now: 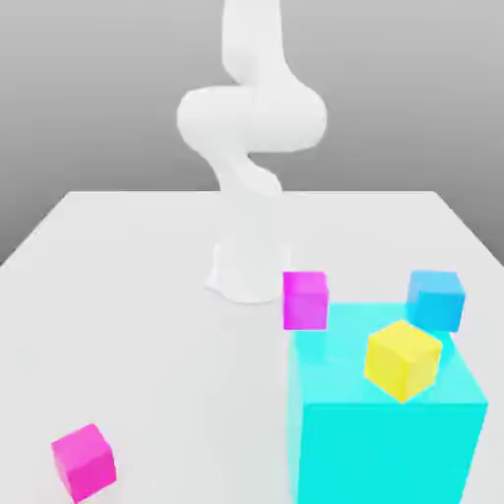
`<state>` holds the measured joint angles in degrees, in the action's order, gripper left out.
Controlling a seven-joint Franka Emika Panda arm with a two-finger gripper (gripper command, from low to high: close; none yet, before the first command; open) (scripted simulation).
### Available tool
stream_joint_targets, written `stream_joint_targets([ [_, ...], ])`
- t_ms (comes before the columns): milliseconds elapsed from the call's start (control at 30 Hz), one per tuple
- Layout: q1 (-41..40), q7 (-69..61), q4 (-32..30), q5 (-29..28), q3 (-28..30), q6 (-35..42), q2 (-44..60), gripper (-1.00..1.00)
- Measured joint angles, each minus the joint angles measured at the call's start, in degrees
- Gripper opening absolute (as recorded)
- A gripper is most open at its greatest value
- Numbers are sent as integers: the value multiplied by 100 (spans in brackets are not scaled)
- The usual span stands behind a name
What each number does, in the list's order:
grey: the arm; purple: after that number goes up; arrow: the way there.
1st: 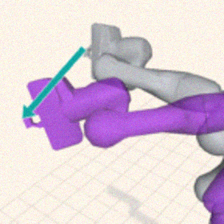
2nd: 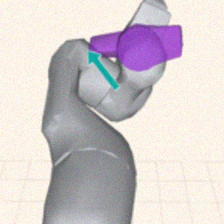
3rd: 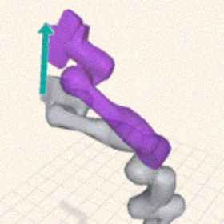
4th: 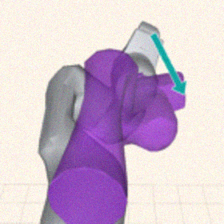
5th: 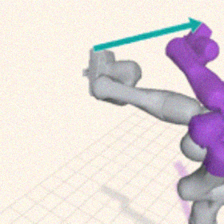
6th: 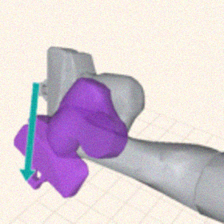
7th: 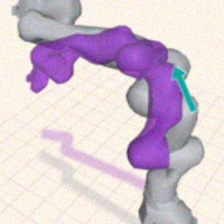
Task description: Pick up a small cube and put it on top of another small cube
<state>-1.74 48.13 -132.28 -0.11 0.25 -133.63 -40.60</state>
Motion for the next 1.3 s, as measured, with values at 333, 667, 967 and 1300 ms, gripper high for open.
stream_joint_targets([
  [333, -599, 938, -200, -60, 215, -747, 2111, 0],
  [667, -1165, 1708, -396, 94, 553, -1482, 4191, 0],
  [967, -1522, 1984, -448, 564, 608, -2325, 6073, 0],
  [1300, -1634, 1909, -349, 680, 479, -2762, 6623, -100],
])
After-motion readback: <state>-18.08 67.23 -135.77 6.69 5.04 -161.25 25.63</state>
